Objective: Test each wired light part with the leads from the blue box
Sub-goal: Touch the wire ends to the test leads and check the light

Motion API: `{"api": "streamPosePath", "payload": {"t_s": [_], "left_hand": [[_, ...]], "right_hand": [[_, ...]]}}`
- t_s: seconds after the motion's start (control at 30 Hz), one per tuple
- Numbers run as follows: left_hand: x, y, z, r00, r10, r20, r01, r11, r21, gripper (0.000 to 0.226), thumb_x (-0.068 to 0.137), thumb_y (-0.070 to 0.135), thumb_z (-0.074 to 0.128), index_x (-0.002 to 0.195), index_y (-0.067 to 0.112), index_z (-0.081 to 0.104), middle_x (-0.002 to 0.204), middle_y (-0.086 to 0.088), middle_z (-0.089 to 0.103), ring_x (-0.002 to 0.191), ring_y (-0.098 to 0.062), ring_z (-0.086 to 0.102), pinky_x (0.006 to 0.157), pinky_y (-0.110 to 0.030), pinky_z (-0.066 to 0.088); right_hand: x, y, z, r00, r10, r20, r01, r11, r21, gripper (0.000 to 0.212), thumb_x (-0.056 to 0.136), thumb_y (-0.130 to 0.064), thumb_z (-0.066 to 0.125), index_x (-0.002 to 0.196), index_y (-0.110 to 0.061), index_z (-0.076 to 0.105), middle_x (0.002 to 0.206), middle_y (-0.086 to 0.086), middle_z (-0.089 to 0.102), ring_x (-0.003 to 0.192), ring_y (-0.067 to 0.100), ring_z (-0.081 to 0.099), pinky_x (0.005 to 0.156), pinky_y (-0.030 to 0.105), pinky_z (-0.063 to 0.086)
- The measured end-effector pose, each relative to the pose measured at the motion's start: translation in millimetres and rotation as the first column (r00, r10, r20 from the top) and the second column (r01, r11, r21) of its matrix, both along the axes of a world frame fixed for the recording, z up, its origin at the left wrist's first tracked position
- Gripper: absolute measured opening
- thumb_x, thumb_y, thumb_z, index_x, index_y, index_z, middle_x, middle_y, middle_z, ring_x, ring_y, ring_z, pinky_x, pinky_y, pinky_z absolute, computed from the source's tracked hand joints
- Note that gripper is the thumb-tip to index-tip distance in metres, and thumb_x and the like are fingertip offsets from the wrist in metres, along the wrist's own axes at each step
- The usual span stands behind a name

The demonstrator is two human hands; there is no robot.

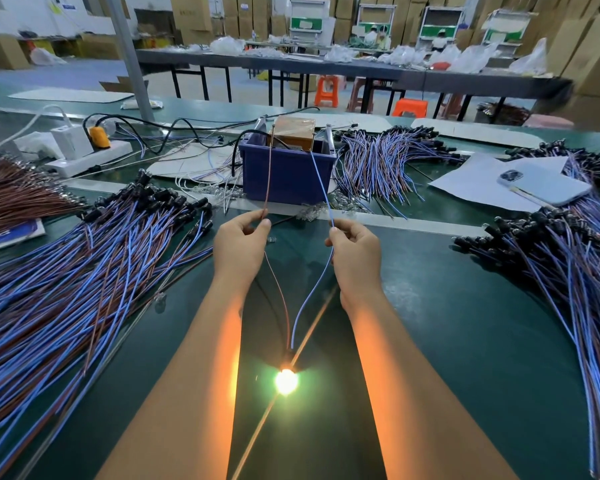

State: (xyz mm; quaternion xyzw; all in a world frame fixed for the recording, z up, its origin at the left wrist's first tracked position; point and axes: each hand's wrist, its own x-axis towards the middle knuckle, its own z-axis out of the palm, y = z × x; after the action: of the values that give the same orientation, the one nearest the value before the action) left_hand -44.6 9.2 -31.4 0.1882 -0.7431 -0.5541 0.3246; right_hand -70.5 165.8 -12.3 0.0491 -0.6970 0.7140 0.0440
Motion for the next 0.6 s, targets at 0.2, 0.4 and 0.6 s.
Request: {"api": "streamPosePath", "payload": {"t_s": [0.2,0.4,0.6], "left_hand": [[-0.8,0.4,-0.1,1.000,-0.004,-0.003,0.004,1.000,0.003,0.023,0.092,0.022,0.063,0.114,0.024,0.070,0.066,0.007,0.053,0.059,-0.012,0.046,0.062,-0.026,0.041],[0.9,0.2,0.5,1.000,-0.015,-0.005,0.015,1.000,0.013,0.024,0.092,0.022,0.062,0.114,0.024,0.070,0.065,0.010,0.054,0.059,-0.010,0.047,0.062,-0.027,0.043],[0.7,0.5,1.4,1.000,-0.013,-0.002,0.013,1.000,0.013,0.024,0.091,0.022,0.062,0.114,0.022,0.071,0.064,0.009,0.051,0.059,-0.011,0.046,0.064,-0.028,0.043]], "right_hand": [[0.3,0.6,1.0,1.000,-0.002,0.009,0.002,1.000,0.004,0.020,0.095,-0.008,0.052,0.106,-0.015,0.066,0.072,-0.006,0.059,0.049,-0.006,0.048,0.054,0.013,0.039],[0.5,0.6,0.5,1.000,-0.004,0.010,0.004,1.000,0.002,0.019,0.095,-0.008,0.052,0.107,-0.014,0.066,0.072,-0.005,0.059,0.049,-0.005,0.047,0.056,0.015,0.039],[-0.2,-0.4,-0.3,1.000,-0.011,0.012,0.011,1.000,-0.010,0.018,0.094,-0.008,0.052,0.104,-0.015,0.066,0.071,-0.005,0.059,0.047,-0.007,0.047,0.053,0.011,0.038]]}}
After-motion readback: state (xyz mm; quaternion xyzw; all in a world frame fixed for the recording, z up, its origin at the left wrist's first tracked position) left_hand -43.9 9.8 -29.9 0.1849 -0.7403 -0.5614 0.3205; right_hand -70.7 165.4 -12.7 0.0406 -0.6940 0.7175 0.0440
